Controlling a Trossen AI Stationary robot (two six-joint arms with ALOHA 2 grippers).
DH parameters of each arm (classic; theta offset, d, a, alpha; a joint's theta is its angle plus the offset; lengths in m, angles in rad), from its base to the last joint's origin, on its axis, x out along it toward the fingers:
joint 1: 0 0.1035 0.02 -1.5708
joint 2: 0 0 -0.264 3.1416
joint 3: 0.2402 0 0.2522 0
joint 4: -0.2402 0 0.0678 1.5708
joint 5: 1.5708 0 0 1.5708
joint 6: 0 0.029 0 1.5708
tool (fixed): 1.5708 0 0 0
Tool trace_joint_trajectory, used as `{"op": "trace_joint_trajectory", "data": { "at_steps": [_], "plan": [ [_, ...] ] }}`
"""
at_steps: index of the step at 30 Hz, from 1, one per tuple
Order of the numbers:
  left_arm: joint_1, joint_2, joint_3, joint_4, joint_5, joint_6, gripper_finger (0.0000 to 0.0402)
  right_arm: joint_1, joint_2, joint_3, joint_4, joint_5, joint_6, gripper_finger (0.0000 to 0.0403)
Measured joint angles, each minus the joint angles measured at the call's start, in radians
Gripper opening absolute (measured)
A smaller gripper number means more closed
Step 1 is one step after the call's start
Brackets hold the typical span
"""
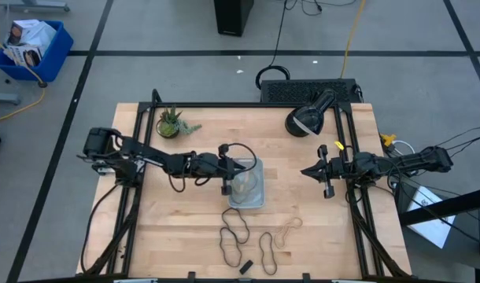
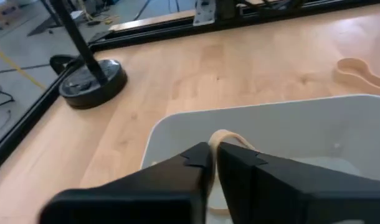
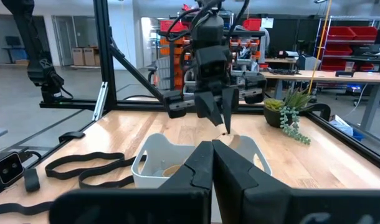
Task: Pick and place rubber bands into bin
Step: Put the left light brown rubber band into the bin
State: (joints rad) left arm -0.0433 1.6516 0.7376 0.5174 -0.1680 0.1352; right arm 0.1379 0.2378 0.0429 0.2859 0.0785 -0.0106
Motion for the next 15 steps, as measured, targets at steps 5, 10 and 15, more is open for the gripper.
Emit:
{"op": "trace_joint_trajectory", "data": {
  "at_steps": [5, 10, 15],
  "plan": [
    [-0.010, -0.013, 0.000, 0.001, 0.043, -0.007, 0.0090, 0.000, 0.000, 0.000, 0.000, 0.000, 0.006, 0.0000],
    [-0.014, -0.015, 0.007, -0.021, 0.053, -0.011, 0.0159, 0.000, 0.000, 0.000, 0.000, 0.000, 0.007, 0.0000],
    [-0.018, -0.016, 0.053, -0.103, 0.052, -0.014, 0.0220, 0.000, 0.000, 0.000, 0.000, -0.001, 0.007, 0.0000]
  ]
}}
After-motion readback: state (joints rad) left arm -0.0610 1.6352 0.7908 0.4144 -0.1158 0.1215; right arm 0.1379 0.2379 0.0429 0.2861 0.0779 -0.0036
